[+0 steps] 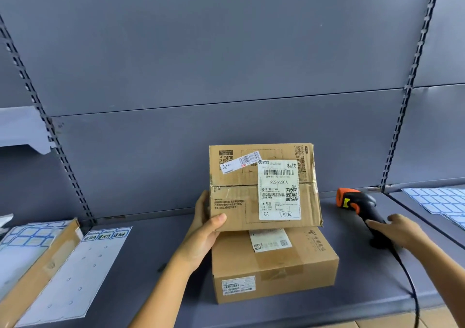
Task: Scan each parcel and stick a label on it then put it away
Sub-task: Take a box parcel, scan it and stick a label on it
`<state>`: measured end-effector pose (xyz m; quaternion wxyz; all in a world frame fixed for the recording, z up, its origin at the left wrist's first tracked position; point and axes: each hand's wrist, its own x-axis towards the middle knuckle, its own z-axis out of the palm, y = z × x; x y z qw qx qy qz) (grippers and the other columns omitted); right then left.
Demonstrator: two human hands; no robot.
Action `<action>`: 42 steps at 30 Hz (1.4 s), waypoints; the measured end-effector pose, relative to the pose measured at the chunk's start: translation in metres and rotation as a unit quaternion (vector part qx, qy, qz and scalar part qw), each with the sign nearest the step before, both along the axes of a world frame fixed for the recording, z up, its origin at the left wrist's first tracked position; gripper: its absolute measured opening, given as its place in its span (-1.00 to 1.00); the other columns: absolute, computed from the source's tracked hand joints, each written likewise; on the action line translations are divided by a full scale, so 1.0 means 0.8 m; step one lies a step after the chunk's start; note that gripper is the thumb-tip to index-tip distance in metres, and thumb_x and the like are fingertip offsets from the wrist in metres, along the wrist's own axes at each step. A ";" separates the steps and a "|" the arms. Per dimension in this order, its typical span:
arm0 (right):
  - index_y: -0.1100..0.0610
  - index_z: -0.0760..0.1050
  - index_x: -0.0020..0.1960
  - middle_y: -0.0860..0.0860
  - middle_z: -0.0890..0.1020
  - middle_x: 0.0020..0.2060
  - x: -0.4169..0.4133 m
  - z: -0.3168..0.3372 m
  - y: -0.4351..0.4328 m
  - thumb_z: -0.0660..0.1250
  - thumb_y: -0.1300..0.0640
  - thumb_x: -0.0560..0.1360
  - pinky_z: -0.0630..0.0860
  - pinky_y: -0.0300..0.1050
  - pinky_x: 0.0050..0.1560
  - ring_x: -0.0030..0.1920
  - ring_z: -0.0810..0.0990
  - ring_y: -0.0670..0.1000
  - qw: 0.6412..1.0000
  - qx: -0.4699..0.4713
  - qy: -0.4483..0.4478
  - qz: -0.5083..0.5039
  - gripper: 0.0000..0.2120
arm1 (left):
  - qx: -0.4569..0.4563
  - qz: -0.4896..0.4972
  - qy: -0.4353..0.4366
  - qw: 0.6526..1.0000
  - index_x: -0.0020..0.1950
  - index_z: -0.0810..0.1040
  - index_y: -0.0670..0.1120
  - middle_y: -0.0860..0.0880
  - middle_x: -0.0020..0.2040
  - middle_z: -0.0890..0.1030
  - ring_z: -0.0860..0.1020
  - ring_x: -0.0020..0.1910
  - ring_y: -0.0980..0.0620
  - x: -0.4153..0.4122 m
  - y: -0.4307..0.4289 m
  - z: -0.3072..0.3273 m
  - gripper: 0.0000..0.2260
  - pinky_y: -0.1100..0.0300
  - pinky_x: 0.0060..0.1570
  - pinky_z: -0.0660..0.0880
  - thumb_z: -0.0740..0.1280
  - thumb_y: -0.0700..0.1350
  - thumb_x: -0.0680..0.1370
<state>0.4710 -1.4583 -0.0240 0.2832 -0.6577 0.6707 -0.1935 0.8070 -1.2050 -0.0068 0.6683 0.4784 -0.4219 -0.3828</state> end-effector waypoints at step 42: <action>0.00 0.34 0.04 0.14 0.41 -0.38 0.101 0.112 0.268 0.29 0.28 0.51 0.34 -0.14 -0.53 -0.48 0.36 0.01 0.871 -0.072 -0.416 0.250 -0.76 | 0.069 0.032 -0.103 0.992 0.47 0.11 0.07 0.01 0.28 0.50 0.51 0.23 0.12 0.021 -0.027 -0.005 -0.09 0.15 0.21 0.45 0.45 0.15 0.21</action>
